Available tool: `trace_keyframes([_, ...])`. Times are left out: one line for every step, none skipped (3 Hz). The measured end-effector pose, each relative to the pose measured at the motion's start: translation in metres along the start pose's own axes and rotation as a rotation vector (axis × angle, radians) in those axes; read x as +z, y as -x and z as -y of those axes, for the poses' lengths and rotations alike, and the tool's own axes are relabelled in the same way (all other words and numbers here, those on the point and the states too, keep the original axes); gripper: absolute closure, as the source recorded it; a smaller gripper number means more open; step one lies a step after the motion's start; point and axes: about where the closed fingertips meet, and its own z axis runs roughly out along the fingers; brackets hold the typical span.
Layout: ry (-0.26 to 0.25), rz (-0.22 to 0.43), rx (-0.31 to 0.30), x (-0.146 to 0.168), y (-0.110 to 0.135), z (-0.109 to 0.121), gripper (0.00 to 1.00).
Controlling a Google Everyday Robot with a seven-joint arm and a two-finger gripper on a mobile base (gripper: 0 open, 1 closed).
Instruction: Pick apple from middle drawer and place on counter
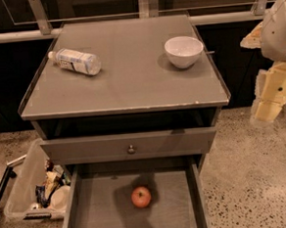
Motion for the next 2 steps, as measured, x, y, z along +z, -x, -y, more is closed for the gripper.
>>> trace_keyframes([0.0, 0.0, 0.0, 0.0, 0.0, 0.0, 0.0])
trace_keyframes([0.014, 0.018, 0.001, 0.012, 0.006, -0.01, 0.0])
